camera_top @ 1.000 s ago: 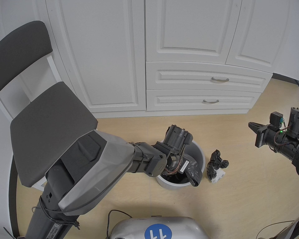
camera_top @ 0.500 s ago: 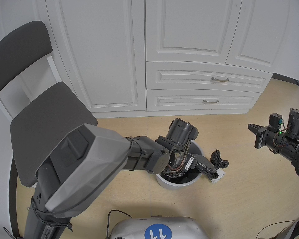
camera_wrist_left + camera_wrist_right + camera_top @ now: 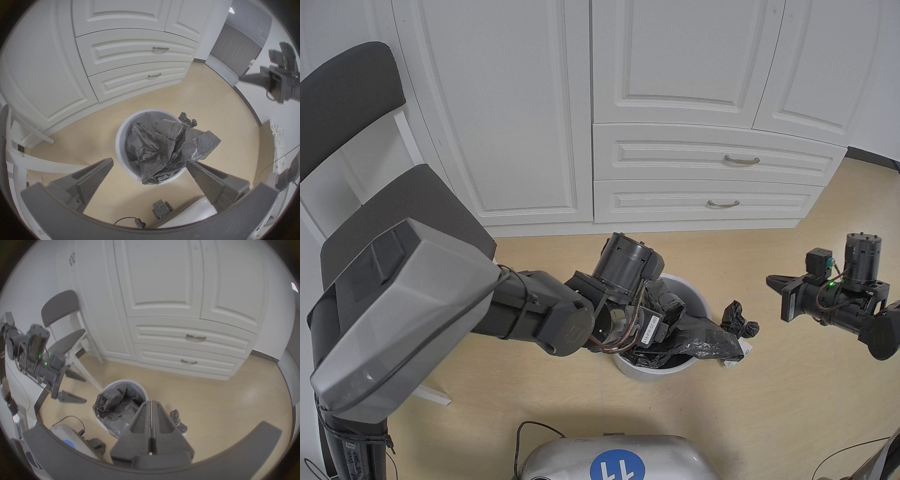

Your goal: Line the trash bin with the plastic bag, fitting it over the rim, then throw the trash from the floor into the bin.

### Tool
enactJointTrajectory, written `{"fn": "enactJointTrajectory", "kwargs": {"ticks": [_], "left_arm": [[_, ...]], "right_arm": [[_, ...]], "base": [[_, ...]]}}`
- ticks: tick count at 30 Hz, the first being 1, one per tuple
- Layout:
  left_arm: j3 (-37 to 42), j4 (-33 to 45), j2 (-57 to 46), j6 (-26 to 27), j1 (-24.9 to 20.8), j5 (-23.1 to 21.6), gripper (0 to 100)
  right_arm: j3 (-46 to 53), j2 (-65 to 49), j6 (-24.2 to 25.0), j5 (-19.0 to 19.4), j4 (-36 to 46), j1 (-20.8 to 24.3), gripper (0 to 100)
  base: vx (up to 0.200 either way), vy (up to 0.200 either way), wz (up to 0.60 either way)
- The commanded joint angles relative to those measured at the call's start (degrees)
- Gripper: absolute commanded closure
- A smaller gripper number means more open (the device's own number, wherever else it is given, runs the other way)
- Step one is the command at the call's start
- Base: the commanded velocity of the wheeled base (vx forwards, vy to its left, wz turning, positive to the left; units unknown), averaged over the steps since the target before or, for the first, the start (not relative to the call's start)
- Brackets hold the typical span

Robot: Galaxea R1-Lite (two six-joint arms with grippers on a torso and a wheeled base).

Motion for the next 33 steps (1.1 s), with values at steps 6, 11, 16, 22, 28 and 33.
{"fn": "enactJointTrajectory", "kwargs": {"ticks": [6, 11, 16, 22, 28, 33], "left_arm": [[4.26, -6.23, 2.10, 0.12, 0.48, 0.93, 0], [-0.13, -10.01, 8.17, 1.26, 0.04, 1.28, 0], [-5.67, -9.66, 11.68, 1.61, 0.04, 2.25, 0], [-12.35, -9.22, 15.38, 3.02, 0.56, 6.29, 0], [-17.27, -6.67, 16.69, 3.37, 1.88, 8.40, 0], [-21.05, -5.26, 18.28, 3.28, 1.88, 8.49, 0]], "right_arm": [[0.81, 10.54, -4.91, -0.31, -0.60, 3.42, 100], [0.81, 10.81, -5.35, -0.31, -0.69, 3.07, 100], [0.72, 10.54, -5.35, -0.22, -0.69, 2.63, 100], [0.46, 10.54, -5.35, -0.22, -0.78, 2.28, 100], [0.37, 10.19, -5.35, -0.14, -0.78, 1.58, 100], [0.37, 10.28, -5.35, -0.14, -0.78, 1.58, 100]], "base": [[0.000, 0.000, 0.00], [0.000, 0.000, 0.00], [0.000, 0.000, 0.00], [0.000, 0.000, 0.00], [0.000, 0.000, 0.00], [0.000, 0.000, 0.00]]}}
